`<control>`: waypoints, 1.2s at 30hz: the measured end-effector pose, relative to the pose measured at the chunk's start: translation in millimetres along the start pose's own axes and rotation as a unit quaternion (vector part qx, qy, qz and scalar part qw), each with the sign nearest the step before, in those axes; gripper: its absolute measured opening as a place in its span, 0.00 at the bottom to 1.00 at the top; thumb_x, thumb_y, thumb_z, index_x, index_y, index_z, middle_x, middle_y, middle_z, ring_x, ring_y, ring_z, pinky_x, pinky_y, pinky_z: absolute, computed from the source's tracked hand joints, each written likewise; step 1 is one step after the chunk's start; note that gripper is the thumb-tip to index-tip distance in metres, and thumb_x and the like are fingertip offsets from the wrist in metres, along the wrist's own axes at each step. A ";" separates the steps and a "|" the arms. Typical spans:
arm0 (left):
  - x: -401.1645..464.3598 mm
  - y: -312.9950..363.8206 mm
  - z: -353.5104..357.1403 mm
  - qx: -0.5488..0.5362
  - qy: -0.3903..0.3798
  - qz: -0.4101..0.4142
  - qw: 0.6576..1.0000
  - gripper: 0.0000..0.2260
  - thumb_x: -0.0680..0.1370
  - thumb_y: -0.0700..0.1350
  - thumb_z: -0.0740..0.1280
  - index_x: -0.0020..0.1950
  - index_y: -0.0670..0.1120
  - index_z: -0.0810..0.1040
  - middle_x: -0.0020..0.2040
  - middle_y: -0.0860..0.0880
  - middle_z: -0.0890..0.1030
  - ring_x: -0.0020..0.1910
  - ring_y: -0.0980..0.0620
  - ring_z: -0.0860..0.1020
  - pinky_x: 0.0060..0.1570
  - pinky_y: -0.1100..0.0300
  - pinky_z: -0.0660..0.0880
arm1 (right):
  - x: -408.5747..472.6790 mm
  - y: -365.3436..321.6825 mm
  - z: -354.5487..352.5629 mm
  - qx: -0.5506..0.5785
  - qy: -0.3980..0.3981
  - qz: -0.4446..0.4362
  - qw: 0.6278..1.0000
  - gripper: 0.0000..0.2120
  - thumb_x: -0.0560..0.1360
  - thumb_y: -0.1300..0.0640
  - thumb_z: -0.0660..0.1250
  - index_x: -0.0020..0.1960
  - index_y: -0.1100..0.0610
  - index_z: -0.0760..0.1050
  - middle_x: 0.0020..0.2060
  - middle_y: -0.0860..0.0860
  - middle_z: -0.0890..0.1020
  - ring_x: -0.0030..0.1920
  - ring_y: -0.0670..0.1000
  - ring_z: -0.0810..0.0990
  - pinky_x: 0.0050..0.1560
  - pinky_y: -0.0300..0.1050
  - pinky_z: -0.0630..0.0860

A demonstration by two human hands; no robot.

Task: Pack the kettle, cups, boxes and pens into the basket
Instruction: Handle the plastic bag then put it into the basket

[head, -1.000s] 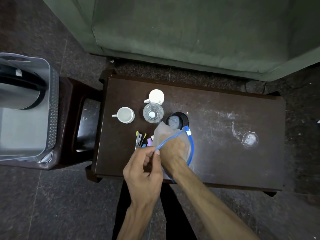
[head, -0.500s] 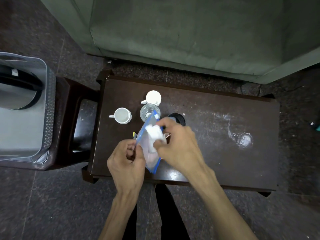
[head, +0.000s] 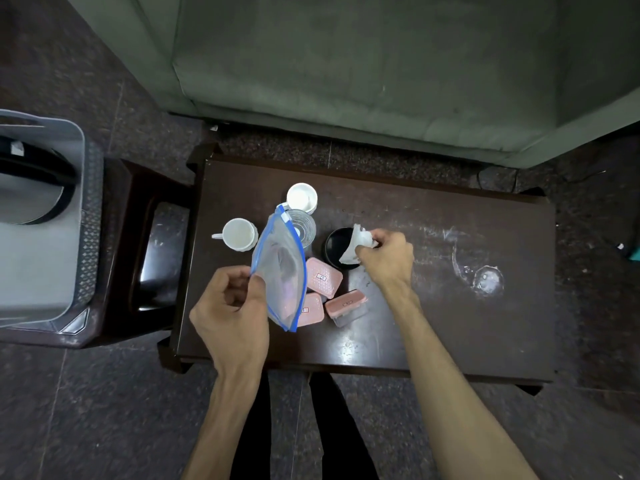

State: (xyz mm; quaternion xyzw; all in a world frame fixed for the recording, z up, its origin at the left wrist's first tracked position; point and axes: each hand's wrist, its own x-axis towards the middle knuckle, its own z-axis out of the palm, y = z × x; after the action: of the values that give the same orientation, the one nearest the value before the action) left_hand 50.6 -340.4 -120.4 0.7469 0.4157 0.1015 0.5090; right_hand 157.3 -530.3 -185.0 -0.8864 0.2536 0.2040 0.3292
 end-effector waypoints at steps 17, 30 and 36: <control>8.8 9.5 -38.2 -0.113 -0.158 -0.069 0.979 0.07 0.69 0.36 0.72 0.34 0.47 0.83 0.30 0.53 0.80 0.30 0.58 0.74 0.33 0.68 0.72 | -52.3 -32.7 -6.9 0.054 -0.131 -0.171 0.975 0.32 0.70 0.62 0.70 0.72 0.44 0.75 0.65 0.42 0.82 0.63 0.44 0.80 0.61 0.33 0.73; 99.8 -35.0 -118.2 -0.418 -0.207 -0.351 0.812 0.12 0.68 0.53 0.79 0.46 0.47 0.84 0.45 0.47 0.83 0.42 0.49 0.85 0.48 0.56 0.81 | -85.6 -71.9 56.2 0.203 -0.384 -0.062 0.898 0.09 0.83 0.61 0.66 0.55 0.65 0.83 0.44 0.56 0.82 0.47 0.53 0.78 0.54 0.48 0.72; 82.8 -74.1 -143.0 -0.364 -0.184 -0.385 0.828 0.32 0.77 0.68 0.65 0.66 0.42 0.82 0.62 0.41 0.85 0.60 0.41 0.85 0.59 0.45 0.78 | -108.1 -72.2 86.2 0.225 -0.284 -0.079 0.929 0.08 0.84 0.61 0.65 0.48 0.58 0.82 0.31 0.39 0.81 0.33 0.36 0.75 0.40 0.29 0.71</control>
State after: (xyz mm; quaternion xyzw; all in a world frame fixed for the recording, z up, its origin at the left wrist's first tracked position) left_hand -17.5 -173.7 -139.5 0.2918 0.5009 -0.0985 0.8089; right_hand 97.5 -389.7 -153.5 -0.7111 0.1176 0.3582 0.5934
